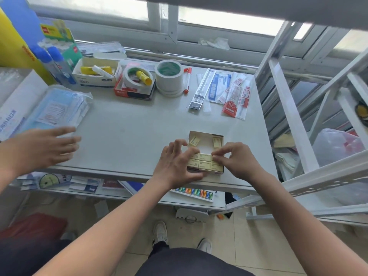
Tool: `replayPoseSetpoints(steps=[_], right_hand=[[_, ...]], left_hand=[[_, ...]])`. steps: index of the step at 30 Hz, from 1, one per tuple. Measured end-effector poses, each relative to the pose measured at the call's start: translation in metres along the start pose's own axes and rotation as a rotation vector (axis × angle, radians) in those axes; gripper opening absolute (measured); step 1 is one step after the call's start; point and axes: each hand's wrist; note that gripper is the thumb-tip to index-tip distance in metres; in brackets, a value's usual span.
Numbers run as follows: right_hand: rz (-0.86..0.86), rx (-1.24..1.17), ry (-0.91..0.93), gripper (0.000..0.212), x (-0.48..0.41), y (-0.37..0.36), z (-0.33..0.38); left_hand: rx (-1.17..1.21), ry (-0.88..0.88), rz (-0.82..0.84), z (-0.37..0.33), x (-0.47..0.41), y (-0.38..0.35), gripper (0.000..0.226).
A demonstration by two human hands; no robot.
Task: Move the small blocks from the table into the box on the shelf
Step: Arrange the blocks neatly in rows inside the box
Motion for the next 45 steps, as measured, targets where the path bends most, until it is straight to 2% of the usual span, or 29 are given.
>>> replayPoseSetpoints(steps=[4, 9, 11, 13, 15, 18, 21, 24, 27, 31, 34, 39, 45], right_hand=[[-0.041, 0.112, 0.041, 0.012, 0.004, -0.004, 0.005], [0.044, -0.059, -0.029, 0.017, -0.001, 0.015, 0.008], [-0.079, -0.078, -0.073, 0.02, -0.009, 0.018, 0.012], [-0.232, 0.072, -0.134, 0.024, -0.016, 0.012, 0.019], [-0.295, 0.269, -0.189, 0.031, -0.018, 0.001, 0.029], [-0.263, 0.447, -0.235, 0.04, -0.017, -0.01, 0.04], [-0.283, 0.455, -0.264, 0.035, -0.019, -0.011, 0.038], [-0.273, 0.464, -0.22, 0.027, -0.02, -0.011, 0.037], [-0.235, 0.418, -0.187, 0.027, -0.021, -0.007, 0.036], [-0.104, 0.284, -0.092, 0.018, -0.019, 0.002, 0.033], [0.013, 0.298, -0.038, 0.013, -0.017, 0.013, 0.032], [0.011, 0.381, 0.017, 0.017, -0.025, 0.017, 0.034], [0.001, 0.463, -0.05, 0.028, -0.024, 0.01, 0.031]], left_hand=[[0.013, 0.017, 0.013, 0.0, 0.001, 0.0, 0.072], [0.017, 0.005, -0.016, 0.0, 0.0, 0.0, 0.071], [0.027, 0.001, -0.027, -0.001, 0.0, 0.001, 0.07], [0.041, 0.0, -0.057, -0.001, 0.0, 0.001, 0.069], [0.049, 0.002, -0.076, -0.001, 0.001, 0.0, 0.069], [0.062, 0.015, -0.068, -0.001, 0.001, -0.002, 0.071], [0.064, 0.021, -0.061, 0.0, 0.0, -0.002, 0.071], [0.062, 0.017, -0.048, 0.001, -0.001, -0.002, 0.071], [0.064, -0.001, -0.06, 0.002, 0.0, -0.002, 0.071], [0.066, -0.019, -0.083, 0.003, -0.001, -0.001, 0.077], [0.065, -0.019, -0.08, 0.002, -0.001, -0.001, 0.077], [0.066, -0.018, -0.094, 0.003, -0.001, -0.002, 0.083], [0.059, -0.039, -0.122, 0.002, -0.002, -0.002, 0.095]])
Point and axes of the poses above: each hand's wrist, its own x-axis away from the middle knuckle, its own y-axis out of the back of the hand, z = x × y, and after that the axes turned 5 degrees about -y, right-handed
